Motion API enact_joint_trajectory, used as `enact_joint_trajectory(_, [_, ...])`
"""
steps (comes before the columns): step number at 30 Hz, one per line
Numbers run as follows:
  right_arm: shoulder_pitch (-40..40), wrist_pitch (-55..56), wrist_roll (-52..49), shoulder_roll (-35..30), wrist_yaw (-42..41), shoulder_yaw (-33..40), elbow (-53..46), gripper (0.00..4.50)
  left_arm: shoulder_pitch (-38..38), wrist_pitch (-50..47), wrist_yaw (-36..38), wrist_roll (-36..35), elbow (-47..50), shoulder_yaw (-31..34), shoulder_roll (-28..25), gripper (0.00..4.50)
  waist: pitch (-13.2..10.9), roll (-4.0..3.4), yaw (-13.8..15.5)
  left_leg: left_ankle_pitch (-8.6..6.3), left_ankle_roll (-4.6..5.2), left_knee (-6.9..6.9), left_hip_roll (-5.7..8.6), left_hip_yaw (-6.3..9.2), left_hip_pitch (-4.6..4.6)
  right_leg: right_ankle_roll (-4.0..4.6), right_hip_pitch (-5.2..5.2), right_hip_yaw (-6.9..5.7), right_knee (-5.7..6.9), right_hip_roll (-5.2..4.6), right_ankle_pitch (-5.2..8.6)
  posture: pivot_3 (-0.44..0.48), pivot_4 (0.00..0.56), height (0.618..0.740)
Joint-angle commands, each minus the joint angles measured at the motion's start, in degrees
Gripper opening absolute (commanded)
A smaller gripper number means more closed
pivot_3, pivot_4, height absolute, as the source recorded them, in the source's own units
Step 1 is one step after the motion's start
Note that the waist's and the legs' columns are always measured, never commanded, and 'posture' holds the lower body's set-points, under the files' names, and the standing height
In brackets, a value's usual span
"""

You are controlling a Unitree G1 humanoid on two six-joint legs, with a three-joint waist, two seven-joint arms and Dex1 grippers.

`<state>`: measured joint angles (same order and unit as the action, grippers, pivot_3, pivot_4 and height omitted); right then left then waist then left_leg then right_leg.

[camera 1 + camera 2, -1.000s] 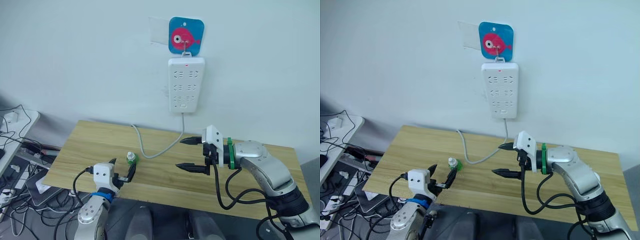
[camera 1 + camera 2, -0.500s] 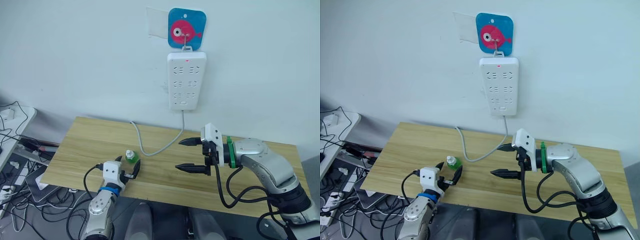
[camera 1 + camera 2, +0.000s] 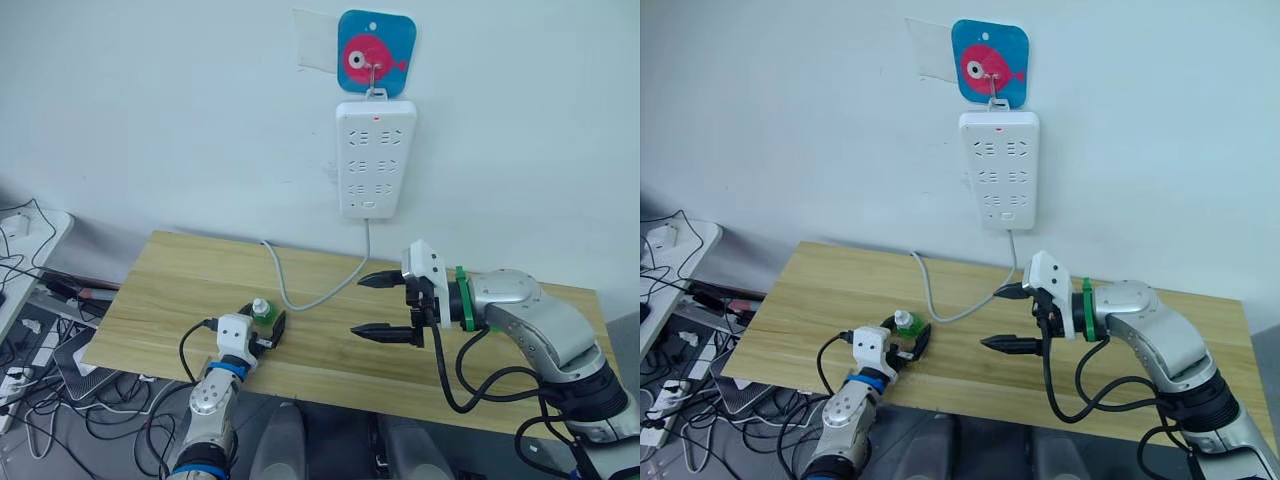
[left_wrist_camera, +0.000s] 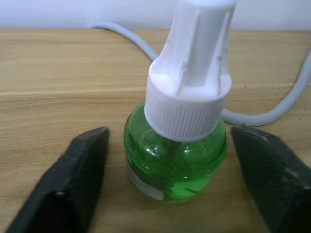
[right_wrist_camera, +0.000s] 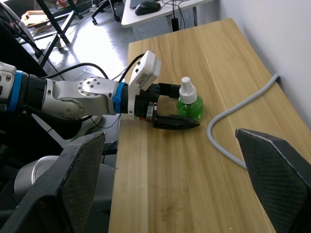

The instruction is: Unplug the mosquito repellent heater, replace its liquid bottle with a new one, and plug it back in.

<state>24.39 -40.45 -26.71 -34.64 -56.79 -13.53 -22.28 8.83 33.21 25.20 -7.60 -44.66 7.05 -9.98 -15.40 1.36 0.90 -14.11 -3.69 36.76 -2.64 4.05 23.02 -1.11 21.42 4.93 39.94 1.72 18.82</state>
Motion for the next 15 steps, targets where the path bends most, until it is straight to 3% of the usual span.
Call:
enact_joint_trajectory(1, [1.01, 0.15, -1.69, -0.35, -0.54, 1.28, -2.48, 4.50, -0.20, 2.25, 0.39, 0.08, -2.08, 0.19, -0.17, 2.93, 0.00, 0.00, -0.05, 0.00, 0.00, 0.00, 0.00, 0.00, 0.00, 0.00, 0.00, -0.01, 0.00, 0.00, 0.00, 0.088, 0.281, 0.740])
enact_joint_trajectory(3, [1.03, 0.04, -1.82, -0.37, -0.34, 1.34, -2.52, 4.50, 0.09, 2.93, 0.51, -0.03, -2.80, 0.27, -0.14, 2.33, 0.00, 0.00, -0.14, 0.00, 0.00, 0.00, 0.00, 0.00, 0.00, 0.00, 0.00, -0.01, 0.00, 0.00, 0.00, 0.088, 0.281, 0.740])
enact_joint_trajectory(4, [1.00, 0.01, -1.88, -0.37, -0.22, 1.37, -2.53, 4.50, 0.18, 3.25, 0.31, -0.08, -3.06, 0.40, -0.09, 2.26, 0.00, 0.00, -0.18, 0.00, 0.00, 0.00, 0.00, 0.00, 0.00, 0.00, 0.00, -0.01, 0.00, 0.00, 0.00, 0.088, 0.281, 0.740])
enact_joint_trajectory(10, [-0.34, 1.52, -1.04, -0.31, 0.71, 1.93, -1.74, 4.50, -0.18, 4.31, 2.94, 0.87, -0.06, -1.33, -1.93, 2.26, 0.00, 0.00, -0.17, 0.00, -0.01, 0.00, 0.00, 0.01, 0.00, 0.00, 0.00, -0.08, 0.00, 0.00, 0.00, 0.110, 0.265, 0.740])
enact_joint_trajectory(15, [-4.95, 5.71, 0.27, -0.68, 1.86, 3.92, -1.02, 4.50, -1.98, -3.91, 16.88, -4.62, 14.02, -5.18, -7.77, 2.26, 0.00, 0.00, 0.31, 0.01, -0.03, -0.03, -0.02, 0.16, 0.11, 0.00, 0.03, -0.31, -0.03, -0.01, 0.00, 0.147, 0.255, 0.740])
